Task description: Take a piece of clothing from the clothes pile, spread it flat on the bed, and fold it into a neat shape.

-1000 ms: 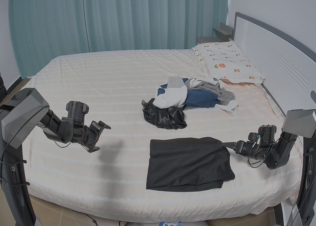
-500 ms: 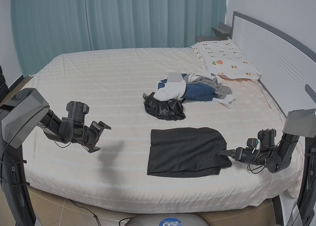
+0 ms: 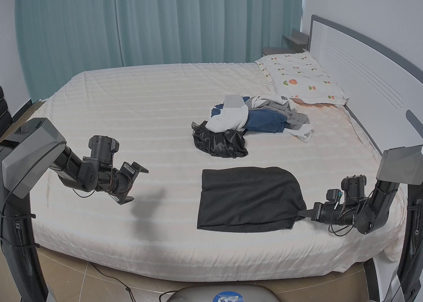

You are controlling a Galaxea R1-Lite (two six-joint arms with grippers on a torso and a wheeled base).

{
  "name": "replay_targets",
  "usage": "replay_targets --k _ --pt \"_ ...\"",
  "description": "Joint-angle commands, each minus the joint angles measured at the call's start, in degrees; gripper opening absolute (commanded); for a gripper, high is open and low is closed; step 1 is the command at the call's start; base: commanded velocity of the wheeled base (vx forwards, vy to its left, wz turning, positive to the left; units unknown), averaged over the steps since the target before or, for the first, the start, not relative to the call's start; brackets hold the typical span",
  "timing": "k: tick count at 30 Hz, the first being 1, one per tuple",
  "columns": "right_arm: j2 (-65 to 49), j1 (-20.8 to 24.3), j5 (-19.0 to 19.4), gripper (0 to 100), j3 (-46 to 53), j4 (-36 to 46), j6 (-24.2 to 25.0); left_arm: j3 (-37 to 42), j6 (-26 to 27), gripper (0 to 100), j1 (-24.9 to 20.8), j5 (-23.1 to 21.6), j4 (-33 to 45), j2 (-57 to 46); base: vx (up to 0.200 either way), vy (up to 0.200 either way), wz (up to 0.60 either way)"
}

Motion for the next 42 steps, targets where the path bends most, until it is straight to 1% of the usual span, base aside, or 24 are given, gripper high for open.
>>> replay_targets --k 1,5,6,7,9,14,15,22,25,26,27,28,29,31,33,34,35,36,38,39,40,42 --pt "-2.74 -0.45 0.03 0 0.42 3.12 -1.00 0.03 -0.04 100 -0.01 0.03 -0.03 0.00 0.000 0.000 0.00" --pt "-5.03 -0.54 0.03 0 0.25 9.00 -4.52 0.03 -0.04 100 -0.01 0.03 -0.03 0.00 0.000 0.000 0.00" --pt "-5.03 -0.54 0.03 0 0.25 9.00 -4.52 0.03 -0.04 100 -0.01 0.03 -0.03 0.00 0.000 0.000 0.00" --pt "-4.68 -0.89 -0.05 0 -0.02 9.53 -6.01 0.03 -0.04 100 -0.01 0.03 -0.03 0.00 0.000 0.000 0.00" --pt "-3.89 -1.50 -0.05 0 -0.19 9.36 -7.06 0.03 -0.04 100 -0.01 0.03 -0.03 0.00 0.000 0.000 0.00" --pt "-3.62 -1.68 -0.05 0 -0.10 9.97 -7.33 0.03 -0.04 100 -0.01 0.03 -0.03 0.00 0.000 0.000 0.00" --pt "-3.71 -1.68 -0.05 100 -0.02 9.97 -7.50 0.03 -0.04 100 -0.01 0.03 -0.03 0.00 0.000 0.000 0.00" --pt "-4.41 -2.38 0.03 100 -0.46 9.71 -7.77 0.03 -0.04 100 -0.01 0.03 -0.03 0.00 0.000 0.000 0.00" --pt "-4.06 -2.73 0.12 100 -2.92 9.09 -6.98 -0.06 -0.04 100 -0.01 0.03 -0.03 0.00 0.000 0.000 0.00" --pt "-3.45 -2.73 -0.14 100 -4.85 9.09 -6.01 -0.06 -0.04 100 -0.01 0.03 -0.03 0.00 0.000 0.000 0.00" --pt "-2.48 -2.73 -0.49 100 -6.87 9.09 -4.34 -0.06 -0.04 100 -0.01 0.03 -0.03 0.00 0.000 0.000 0.00" --pt "-1.07 -2.47 -0.58 100 -9.25 9.09 -1.62 -0.15 -0.04 100 -0.01 0.03 -0.03 0.00 0.000 0.000 0.00" --pt "-0.55 -2.30 -0.58 100 -10.21 9.09 -0.47 -0.15 -0.04 100 -0.01 0.03 -0.03 0.00 0.000 0.000 0.00" --pt "2.00 -1.50 -1.72 100 -15.13 9.09 6.03 -0.15 -0.04 100 -0.01 0.12 -0.03 0.00 0.000 0.000 0.00" --pt "3.32 -0.89 -3.04 100 -18.21 9.09 9.81 -0.15 -0.04 100 -0.01 0.12 -0.03 0.00 0.000 0.000 0.00" --pt "4.55 -0.45 -3.83 100 -20.85 9.09 12.80 -0.15 -0.04 100 -0.01 0.12 -0.03 0.00 0.000 0.000 0.00" --pt "5.34 -0.19 -4.19 100 -22.43 9.09 14.38 -0.15 -0.04 100 -0.01 0.12 -0.03 0.00 0.000 0.000 0.00" --pt "5.52 -0.10 -4.19 100 -22.69 9.09 14.64 -0.15 -0.04 100 -0.01 0.12 -0.03 0.00 0.000 0.000 0.00" --pt "8.07 1.22 -5.42 100 -25.86 9.09 17.02 -0.15 -0.04 100 -0.01 0.12 -0.12 0.08 0.000 0.000 0.00" --pt "8.07 1.22 -5.42 100 -25.86 9.09 17.02 -0.15 -0.04 100 -0.01 0.12 -0.12 0.08 0.000 0.000 0.00" --pt "9.56 1.57 -6.65 100 -27.53 9.00 17.19 -0.15 -0.04 100 -0.01 0.12 -0.12 0.08 0.000 0.000 0.00" --pt "10.26 1.84 -7.00 100 -28.41 9.00 17.46 -0.15 -0.04 100 -0.01 0.12 -0.12 0.08 0.000 0.000 0.00"
